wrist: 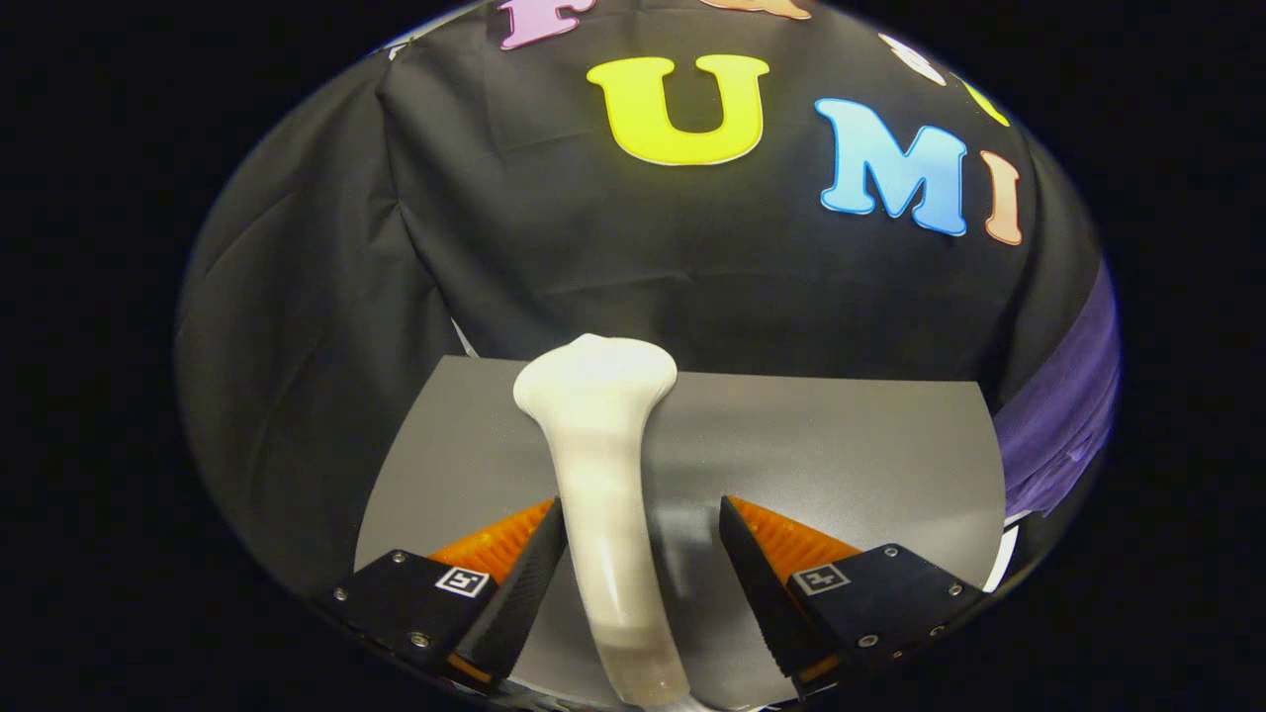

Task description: Iron the clothes twice with a garment steamer, once on the left side and once on the right side.

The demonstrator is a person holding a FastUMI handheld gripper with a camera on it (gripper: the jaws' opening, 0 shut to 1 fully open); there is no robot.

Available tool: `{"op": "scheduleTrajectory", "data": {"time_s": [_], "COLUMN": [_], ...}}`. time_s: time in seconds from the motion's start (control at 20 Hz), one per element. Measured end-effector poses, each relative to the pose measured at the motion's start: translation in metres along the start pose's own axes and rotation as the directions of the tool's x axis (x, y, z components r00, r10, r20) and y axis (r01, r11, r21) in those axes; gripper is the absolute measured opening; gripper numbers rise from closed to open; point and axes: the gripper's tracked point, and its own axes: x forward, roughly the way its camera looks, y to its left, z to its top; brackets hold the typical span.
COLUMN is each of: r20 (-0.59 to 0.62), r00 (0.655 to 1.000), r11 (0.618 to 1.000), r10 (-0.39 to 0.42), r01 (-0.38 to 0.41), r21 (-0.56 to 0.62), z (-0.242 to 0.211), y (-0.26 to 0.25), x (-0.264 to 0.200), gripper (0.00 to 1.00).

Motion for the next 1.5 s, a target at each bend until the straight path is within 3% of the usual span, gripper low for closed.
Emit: {"op": "scheduleTrajectory", "data": {"time_s": [0.15,0.25,0.45,0.5,0.65,0.9,1.1,1.3,1.5], "r20": [-0.015,-0.008,0.048,0.054,0.096,0.15,0.221,0.327,0.453], "r00": [1.0,1.0,0.997,0.996,0.989,0.976,0.966,0.94,0.88], "r11": [0.999,1.0,0.997,0.996,0.991,0.986,0.991,0.995,0.988], "r10": [-0.017,-0.02,-0.065,-0.077,-0.117,-0.161,-0.134,-0.099,-0.146], "r01": [0.017,0.02,0.067,0.079,0.11,0.151,0.126,0.096,0.151], "r21": [-0.027,-0.012,-0.044,-0.034,0.073,0.071,0.05,0.028,0.025], "z": [-0.006,-0.006,-0.006,-0.007,-0.009,-0.015,-0.024,-0.033,-0.042], "y": [0.001,0.004,0.01,0.009,0.005,0.0,0.0,-0.001,-0.031], "x": [0.008,0.008,0.007,0.006,0.005,-0.002,-0.018,-0.05,-0.102], "gripper": [0.91,0.82,0.46,0.44,0.41,0.35,0.34,0.34,0.34]}}
